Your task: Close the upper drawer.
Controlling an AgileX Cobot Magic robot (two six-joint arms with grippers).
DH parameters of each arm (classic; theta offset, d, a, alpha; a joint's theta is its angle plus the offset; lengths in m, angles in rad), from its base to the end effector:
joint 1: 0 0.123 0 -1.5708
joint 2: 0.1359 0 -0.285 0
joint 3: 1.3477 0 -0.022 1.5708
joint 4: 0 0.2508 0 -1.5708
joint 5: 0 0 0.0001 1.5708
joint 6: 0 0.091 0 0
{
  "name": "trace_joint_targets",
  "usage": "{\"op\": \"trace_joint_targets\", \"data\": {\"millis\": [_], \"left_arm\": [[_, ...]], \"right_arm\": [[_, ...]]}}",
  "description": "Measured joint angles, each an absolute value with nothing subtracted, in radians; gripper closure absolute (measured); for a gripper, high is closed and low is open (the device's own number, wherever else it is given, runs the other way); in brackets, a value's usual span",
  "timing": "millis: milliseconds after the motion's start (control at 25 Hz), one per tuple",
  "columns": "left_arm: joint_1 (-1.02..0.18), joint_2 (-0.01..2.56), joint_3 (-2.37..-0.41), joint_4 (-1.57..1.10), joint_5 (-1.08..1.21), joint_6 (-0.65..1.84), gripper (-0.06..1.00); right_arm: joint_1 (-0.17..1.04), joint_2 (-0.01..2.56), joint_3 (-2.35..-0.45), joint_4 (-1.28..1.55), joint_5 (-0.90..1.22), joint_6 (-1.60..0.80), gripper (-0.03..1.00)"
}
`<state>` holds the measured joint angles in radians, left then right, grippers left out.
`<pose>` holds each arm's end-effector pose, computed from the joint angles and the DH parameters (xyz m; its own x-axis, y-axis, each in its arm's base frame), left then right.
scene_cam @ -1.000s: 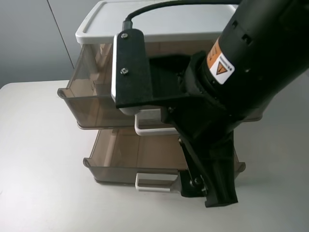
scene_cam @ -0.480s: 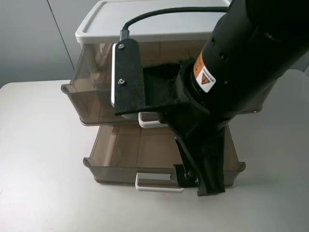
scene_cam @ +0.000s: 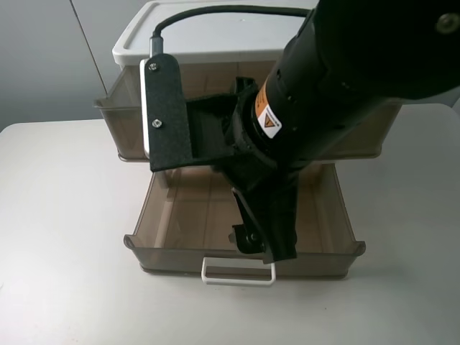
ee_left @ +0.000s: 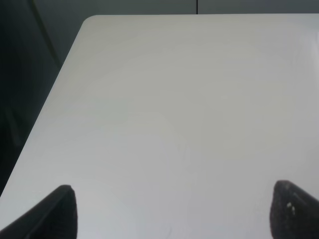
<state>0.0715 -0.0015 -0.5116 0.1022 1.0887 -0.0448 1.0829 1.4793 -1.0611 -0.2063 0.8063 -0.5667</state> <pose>-0.0084 0.0076 0.2786 -0.4665 -0.0307 -0.8840 -0.1496 0.9877 0.0446 0.1505 0.2548 0.2657 0.2296 -0.9436 -0.2387 -0.9157 -0.1263 -0.3815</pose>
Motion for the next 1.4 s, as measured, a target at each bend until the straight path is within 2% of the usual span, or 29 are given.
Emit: {"op": "trace_joint_targets", "data": {"millis": [600, 1400], "left_arm": [[0.071, -0.001, -0.512, 0.102, 1.089, -0.045, 0.20], [0.071, -0.001, -0.512, 0.102, 1.089, -0.047, 0.20]], "right_arm": [[0.999, 1.516, -1.072, -0.375, 0.653, -0.571, 0.27], [0.946, 1.551, -1.072, -0.373, 0.518, -0.588, 0.27]]}}
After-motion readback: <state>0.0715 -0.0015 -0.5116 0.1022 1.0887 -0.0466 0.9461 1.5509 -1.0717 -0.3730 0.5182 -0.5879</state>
